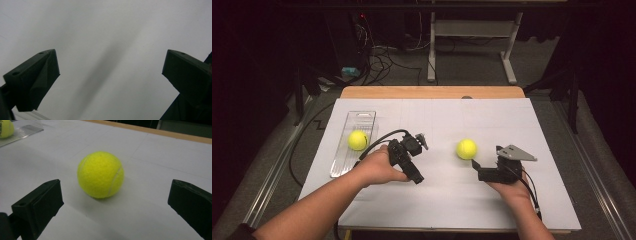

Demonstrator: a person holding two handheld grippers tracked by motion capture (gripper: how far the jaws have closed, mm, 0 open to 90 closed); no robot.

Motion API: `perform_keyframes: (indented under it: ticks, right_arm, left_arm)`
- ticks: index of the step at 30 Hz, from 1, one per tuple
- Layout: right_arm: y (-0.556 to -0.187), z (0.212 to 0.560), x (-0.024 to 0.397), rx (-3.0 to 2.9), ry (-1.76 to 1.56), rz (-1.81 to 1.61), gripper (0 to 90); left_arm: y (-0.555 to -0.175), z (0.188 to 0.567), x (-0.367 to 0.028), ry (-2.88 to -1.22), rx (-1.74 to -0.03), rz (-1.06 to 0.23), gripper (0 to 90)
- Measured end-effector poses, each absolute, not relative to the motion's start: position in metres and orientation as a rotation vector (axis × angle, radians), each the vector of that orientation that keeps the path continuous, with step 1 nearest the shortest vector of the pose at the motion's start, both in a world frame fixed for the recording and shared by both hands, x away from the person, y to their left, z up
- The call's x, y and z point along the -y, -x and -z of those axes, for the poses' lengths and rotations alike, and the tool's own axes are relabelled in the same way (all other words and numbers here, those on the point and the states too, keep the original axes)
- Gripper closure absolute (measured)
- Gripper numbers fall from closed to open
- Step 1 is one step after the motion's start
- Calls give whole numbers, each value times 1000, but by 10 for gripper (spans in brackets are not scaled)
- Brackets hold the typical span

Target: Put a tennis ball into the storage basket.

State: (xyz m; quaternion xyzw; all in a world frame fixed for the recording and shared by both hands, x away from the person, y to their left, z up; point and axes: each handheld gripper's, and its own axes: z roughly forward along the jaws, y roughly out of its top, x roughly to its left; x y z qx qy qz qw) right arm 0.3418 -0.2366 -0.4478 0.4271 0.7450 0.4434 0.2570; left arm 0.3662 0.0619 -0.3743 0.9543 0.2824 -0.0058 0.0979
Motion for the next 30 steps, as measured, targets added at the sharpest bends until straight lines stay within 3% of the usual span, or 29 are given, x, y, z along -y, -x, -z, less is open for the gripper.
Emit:
perform_keyframes:
  ticks: [9, 13, 15, 16, 23, 30]
  right_arm:
    - [-387, 459, 203, -2160, -1201, -1099, 15]
    - [-398, 464, 196, -2210, -1218, -1053, 83]
    - [-400, 466, 194, -2234, -1234, -1026, 197]
    - [-399, 466, 194, -2240, -1228, -1022, 255]
    - [-390, 461, 192, -2224, -1182, -1045, 267]
    - [-353, 449, 204, -2161, -1117, -1170, 267]
  left_arm:
    - [-367, 378, -57, -2832, -819, 42, 17]
    - [-367, 378, -56, -2837, -816, 46, 18]
    - [-367, 378, -57, -2832, -816, 48, 19]
    - [-367, 378, -57, -2832, -816, 48, 19]
    - [-366, 377, -56, -2828, -808, 49, 20]
    - [-364, 374, -57, -2819, -816, 40, 22]
